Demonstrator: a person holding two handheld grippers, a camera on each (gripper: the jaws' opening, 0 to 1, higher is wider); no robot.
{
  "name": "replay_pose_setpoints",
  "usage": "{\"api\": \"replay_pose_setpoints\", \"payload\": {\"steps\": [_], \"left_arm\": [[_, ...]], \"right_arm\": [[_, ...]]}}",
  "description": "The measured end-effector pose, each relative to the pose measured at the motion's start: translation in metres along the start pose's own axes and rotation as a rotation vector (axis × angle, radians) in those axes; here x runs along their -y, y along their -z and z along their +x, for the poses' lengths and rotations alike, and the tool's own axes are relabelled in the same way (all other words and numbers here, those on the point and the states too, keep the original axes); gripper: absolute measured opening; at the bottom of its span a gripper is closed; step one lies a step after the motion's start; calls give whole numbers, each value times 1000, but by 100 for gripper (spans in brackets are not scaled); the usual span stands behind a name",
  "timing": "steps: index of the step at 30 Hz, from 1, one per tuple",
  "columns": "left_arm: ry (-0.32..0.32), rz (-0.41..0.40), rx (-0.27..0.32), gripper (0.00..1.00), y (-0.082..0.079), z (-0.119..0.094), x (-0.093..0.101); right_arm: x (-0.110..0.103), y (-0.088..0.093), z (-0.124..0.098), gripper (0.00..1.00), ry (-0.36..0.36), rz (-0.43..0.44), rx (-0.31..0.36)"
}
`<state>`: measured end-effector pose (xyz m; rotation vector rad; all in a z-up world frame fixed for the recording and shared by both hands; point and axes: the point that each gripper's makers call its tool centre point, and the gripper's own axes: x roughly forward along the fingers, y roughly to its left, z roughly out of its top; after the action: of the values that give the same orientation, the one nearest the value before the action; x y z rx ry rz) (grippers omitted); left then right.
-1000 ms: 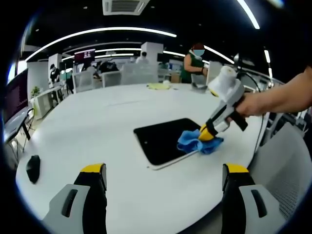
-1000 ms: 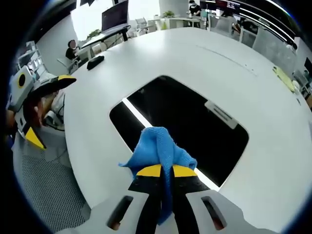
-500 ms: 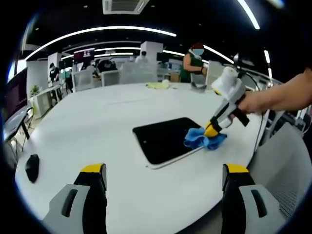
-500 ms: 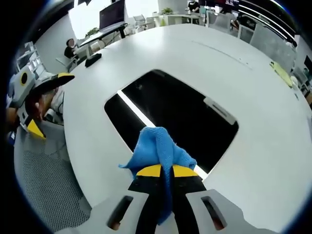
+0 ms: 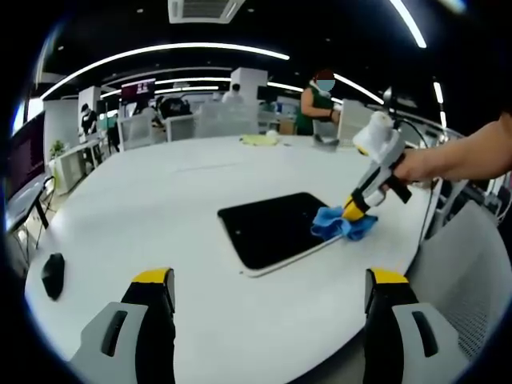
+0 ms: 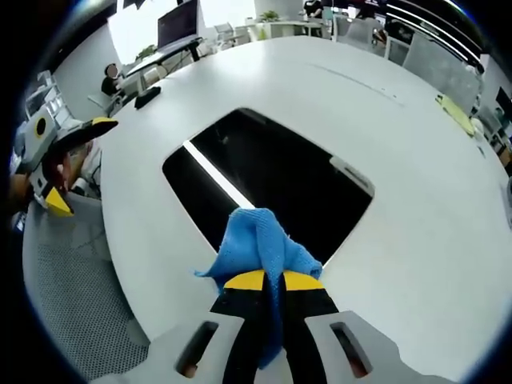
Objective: Wipe the mirror surface with the cleaning cloth until all visible marks leave the cleaned area.
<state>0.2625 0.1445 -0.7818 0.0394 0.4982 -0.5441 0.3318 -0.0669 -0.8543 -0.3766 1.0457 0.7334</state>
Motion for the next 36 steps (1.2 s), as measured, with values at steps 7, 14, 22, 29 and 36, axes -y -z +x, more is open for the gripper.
{"api": "replay_pose_setpoints", "payload": {"steps": [7, 14, 22, 29, 36], "left_arm": [[1, 1, 1, 99, 0, 0, 0], [-6, -2, 6, 99, -1, 0, -1], [-13, 1, 8, 99, -1, -1, -3], [-12, -2, 3, 99, 0, -1, -2], [-7, -4, -4, 99, 1, 0, -2]], "right_arm": [[2, -2, 1, 2, -17, 12, -12], [5, -6, 3, 2, -26, 21, -21], [12, -13, 6, 2, -26, 24, -30], [21, -22, 11, 2, -28, 34, -30], [29, -30, 15, 2, -23, 34, -32]]}}
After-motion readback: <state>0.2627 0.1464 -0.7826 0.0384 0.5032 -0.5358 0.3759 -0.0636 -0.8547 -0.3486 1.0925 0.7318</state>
